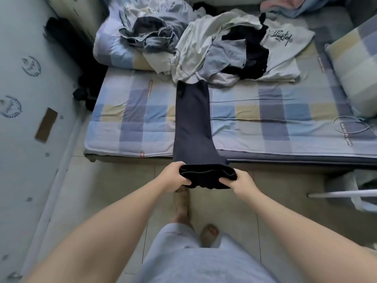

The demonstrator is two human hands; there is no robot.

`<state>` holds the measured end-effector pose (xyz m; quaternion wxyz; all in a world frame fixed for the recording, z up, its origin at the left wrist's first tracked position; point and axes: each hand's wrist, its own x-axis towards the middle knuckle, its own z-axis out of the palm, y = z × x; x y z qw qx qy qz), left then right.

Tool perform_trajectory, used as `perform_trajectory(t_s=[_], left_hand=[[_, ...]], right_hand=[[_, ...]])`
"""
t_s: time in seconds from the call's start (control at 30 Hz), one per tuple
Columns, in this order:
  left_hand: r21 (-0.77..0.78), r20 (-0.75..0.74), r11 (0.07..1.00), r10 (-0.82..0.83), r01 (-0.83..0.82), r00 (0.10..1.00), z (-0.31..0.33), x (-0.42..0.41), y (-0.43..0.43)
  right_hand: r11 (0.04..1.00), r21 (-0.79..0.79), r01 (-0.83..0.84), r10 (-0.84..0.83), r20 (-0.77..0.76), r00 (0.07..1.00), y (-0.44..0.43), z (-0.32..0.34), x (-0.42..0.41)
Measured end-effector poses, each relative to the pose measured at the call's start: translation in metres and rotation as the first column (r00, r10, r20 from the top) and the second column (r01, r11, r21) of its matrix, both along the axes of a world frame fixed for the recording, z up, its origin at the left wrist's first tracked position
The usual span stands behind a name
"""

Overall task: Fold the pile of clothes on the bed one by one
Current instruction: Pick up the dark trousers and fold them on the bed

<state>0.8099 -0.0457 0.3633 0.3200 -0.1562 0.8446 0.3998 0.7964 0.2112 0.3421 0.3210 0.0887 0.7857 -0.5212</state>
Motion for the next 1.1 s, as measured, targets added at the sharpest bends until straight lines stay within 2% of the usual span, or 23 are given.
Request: perform_trajectory(t_s=[0.17,0.27,0.47,0.6,0.73,0.97,1.1], left_hand=[[0.056,0.033,0.998,0.020,-0.022,0.999,0.005,-0.020,-0.007],[0.087,-0.012,0.996,0.039,-0.038,0.999,0.015,-0.058,-0.016],[0.163,-0.119,0.975,0.170,-0.149,0.978,0.014,-0.171,-0.054],[0.186,-0.119,0.952,0.266,-0.242,0.957,-0.002,-0.264,-0.088],[0.207,-0.119,0.929,0.336,-0.308,0.934,-0.045,-0.354,-0.116],[0.193,-0.096,0.944,0.290,-0.268,0.952,-0.160,-0.478,-0.144],[0.180,-0.154,0.949,0.287,-0.259,0.946,-0.232,-0.536,-0.149]], right_hand=[[0.998,0.020,-0.052,0.052,0.006,0.999,-0.004,0.011,-0.028],[0.998,0.026,-0.055,0.056,-0.039,0.998,-0.015,0.023,-0.072],[0.996,0.080,-0.039,0.048,-0.103,0.994,-0.060,0.033,-0.199],[0.990,0.138,-0.041,0.056,-0.104,0.993,-0.099,0.022,-0.298],[0.981,0.190,-0.031,0.052,-0.106,0.993,-0.135,-0.013,-0.395],[0.967,0.255,0.011,0.012,-0.086,0.996,-0.170,-0.124,-0.513],[0.960,0.273,0.066,-0.030,-0.132,0.991,-0.178,-0.195,-0.564]])
